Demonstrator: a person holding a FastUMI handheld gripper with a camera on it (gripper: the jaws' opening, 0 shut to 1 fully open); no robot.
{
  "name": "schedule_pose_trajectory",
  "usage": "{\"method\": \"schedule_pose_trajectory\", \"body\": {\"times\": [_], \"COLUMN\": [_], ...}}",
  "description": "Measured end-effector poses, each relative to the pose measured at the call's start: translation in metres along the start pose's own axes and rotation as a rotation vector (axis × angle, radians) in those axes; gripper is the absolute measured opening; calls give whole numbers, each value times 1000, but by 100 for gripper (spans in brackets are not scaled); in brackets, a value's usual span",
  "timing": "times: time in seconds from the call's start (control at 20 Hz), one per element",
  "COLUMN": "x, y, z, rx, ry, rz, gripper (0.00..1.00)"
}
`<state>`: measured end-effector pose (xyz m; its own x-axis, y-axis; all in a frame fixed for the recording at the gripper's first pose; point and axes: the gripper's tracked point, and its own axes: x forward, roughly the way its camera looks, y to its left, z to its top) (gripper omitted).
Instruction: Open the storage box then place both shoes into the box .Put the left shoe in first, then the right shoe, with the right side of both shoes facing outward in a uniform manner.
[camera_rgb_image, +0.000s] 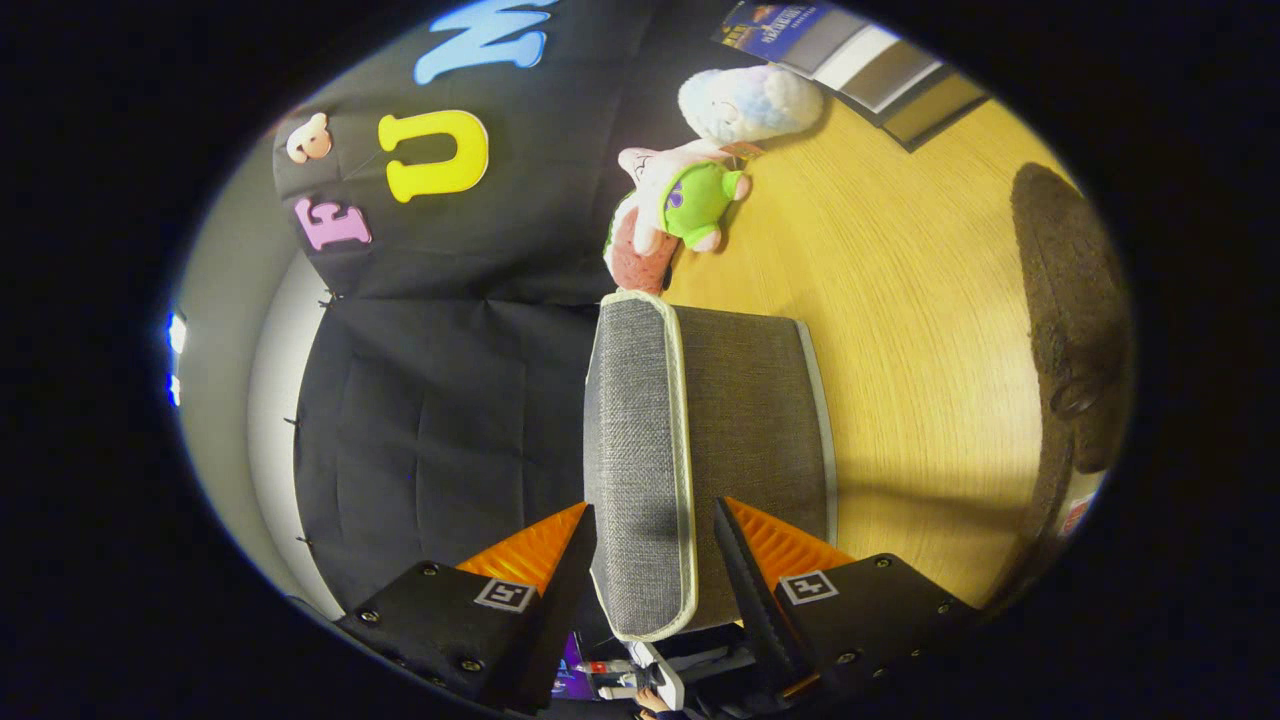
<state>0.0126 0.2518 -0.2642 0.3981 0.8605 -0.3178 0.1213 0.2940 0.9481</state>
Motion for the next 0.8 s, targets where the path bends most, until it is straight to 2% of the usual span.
{"method": "schedule_pose_trajectory", "body": {"times": [0.1, 0.35, 0.5, 0.6, 0.8], "x": [4, 7, 11, 9, 6], "y": [-5, 13, 13, 16, 14], "z": [-1, -14, -14, -16, -23], "rx": [41, 33, 21, 14, 3], "ry": [11, 53, 66, 73, 100], "rz": [12, 95, 85, 102, 129], "gripper": [74, 74, 74, 69, 69]}}
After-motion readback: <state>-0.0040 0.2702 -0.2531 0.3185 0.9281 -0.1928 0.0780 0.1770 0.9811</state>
